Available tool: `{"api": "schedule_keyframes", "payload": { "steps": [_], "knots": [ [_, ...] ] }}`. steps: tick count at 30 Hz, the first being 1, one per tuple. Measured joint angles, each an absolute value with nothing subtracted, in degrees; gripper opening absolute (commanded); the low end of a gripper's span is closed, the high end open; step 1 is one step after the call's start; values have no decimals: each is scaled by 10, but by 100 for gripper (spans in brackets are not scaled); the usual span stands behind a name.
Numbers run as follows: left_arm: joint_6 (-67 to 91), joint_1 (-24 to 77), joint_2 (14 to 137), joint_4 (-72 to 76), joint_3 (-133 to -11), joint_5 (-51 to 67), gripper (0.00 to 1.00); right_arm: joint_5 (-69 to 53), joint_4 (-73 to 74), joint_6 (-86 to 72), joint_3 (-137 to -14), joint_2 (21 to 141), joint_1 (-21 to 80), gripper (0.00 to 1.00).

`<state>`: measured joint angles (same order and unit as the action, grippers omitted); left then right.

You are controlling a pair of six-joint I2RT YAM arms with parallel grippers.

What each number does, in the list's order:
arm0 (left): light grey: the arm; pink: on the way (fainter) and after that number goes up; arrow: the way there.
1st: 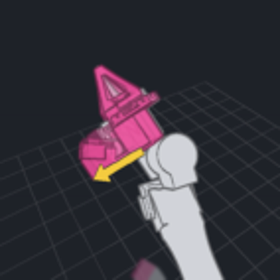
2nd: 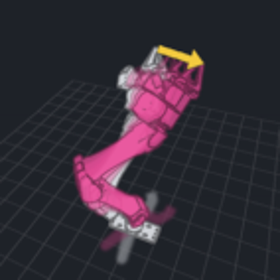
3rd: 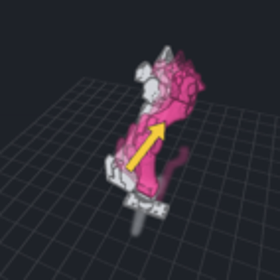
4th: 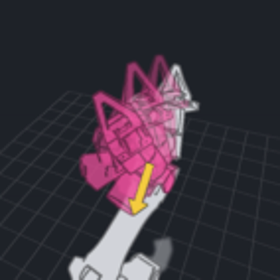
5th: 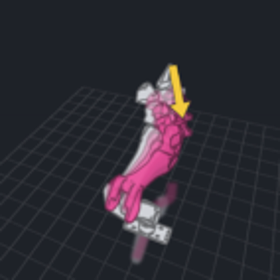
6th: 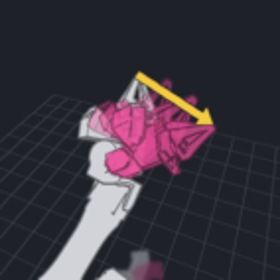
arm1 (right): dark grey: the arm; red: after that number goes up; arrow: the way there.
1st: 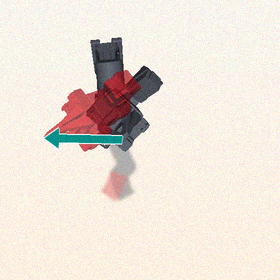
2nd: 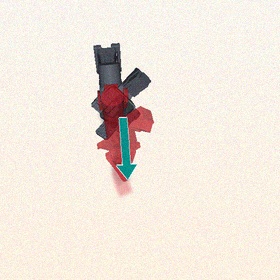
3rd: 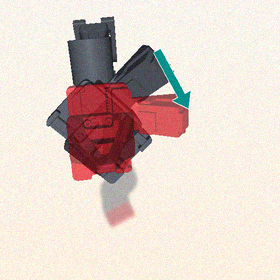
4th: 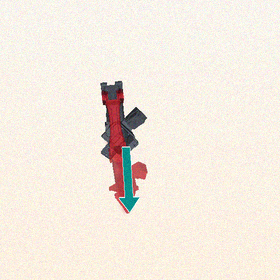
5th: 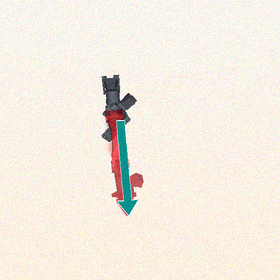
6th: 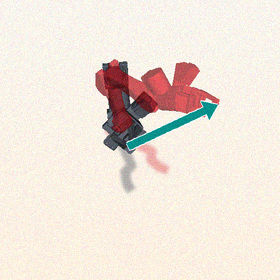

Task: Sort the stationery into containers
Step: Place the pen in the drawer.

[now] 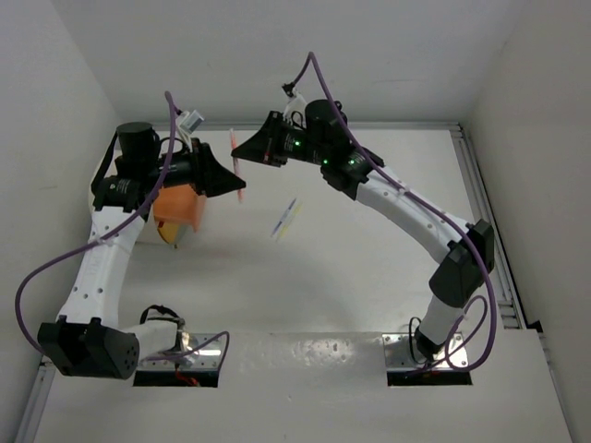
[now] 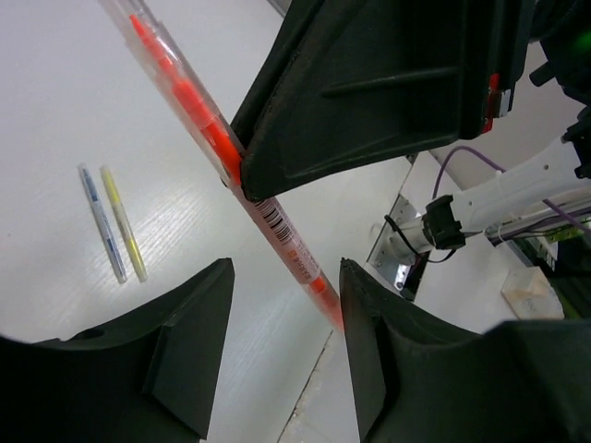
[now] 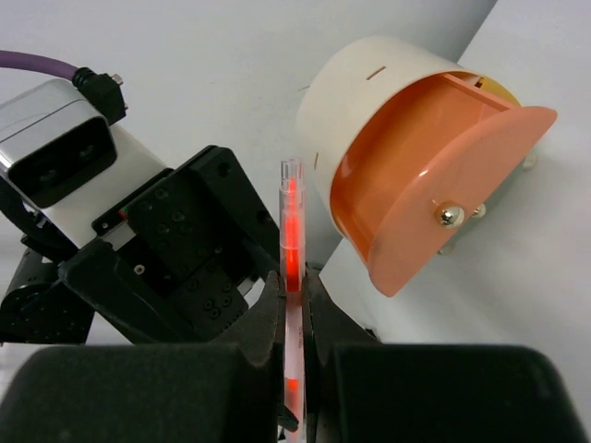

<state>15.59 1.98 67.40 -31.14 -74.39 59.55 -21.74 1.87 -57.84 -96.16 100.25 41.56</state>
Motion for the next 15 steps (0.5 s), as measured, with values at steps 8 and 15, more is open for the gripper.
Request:
{"api": "schedule_keyframes", "payload": {
  "steps": [8, 15],
  "knots": [
    [161, 12, 675, -321, -755, 589, 15, -216, 3, -592, -961, 1002, 416, 46],
    [57, -49, 737, -465, -903, 509, 8, -230, 5, -600, -949, 999, 392, 69]
  ]
}}
